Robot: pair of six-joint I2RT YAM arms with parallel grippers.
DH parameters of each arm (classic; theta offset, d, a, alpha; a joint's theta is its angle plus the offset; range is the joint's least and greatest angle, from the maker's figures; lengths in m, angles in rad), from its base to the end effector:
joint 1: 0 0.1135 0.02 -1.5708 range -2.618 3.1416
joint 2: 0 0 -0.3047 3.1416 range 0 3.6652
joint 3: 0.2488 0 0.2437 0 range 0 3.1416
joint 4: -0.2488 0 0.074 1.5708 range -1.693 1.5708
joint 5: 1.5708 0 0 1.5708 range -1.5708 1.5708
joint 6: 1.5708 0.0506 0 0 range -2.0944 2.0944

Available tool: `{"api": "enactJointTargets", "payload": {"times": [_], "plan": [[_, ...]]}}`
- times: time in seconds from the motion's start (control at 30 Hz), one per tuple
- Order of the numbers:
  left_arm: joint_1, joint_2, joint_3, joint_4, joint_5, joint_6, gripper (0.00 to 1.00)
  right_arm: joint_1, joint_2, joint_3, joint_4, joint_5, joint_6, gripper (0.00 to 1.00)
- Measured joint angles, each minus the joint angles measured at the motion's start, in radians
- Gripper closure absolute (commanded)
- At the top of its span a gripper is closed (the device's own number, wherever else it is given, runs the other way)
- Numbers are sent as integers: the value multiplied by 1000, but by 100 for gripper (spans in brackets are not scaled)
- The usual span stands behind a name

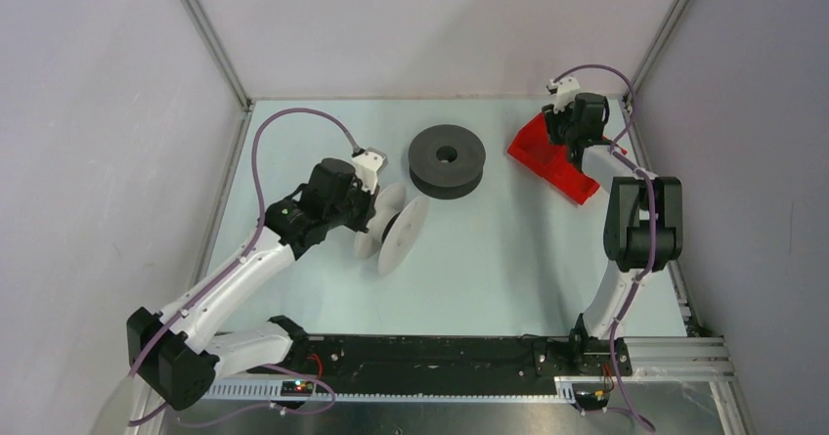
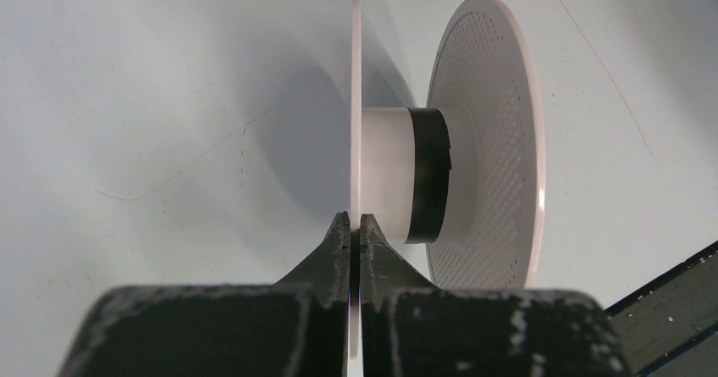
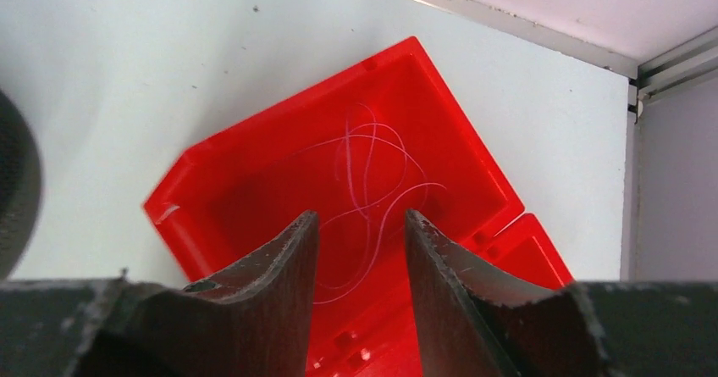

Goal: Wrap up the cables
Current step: Pick up the cable from the storage box.

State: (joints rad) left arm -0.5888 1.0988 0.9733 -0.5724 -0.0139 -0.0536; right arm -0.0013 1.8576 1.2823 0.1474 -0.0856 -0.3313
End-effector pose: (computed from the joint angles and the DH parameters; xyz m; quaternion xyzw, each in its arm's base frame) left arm 0.1823 -0.1209 0.3348 0.2368 0.8748 -0.1275 0.4031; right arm 0.4502 0.0037 0.2760 -0.1609 0.8251 -0.0540 0.5389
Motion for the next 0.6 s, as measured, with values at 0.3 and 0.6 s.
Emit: {"api": "enactJointTargets", "payload": {"times": [0.3, 0.6], "plan": [[0, -7, -3, -7, 0, 0, 100, -31, 180, 116, 3, -30, -138, 53], [3, -23, -5, -7, 0, 0, 100, -10, 251, 150, 2, -53, -222, 52]]}}
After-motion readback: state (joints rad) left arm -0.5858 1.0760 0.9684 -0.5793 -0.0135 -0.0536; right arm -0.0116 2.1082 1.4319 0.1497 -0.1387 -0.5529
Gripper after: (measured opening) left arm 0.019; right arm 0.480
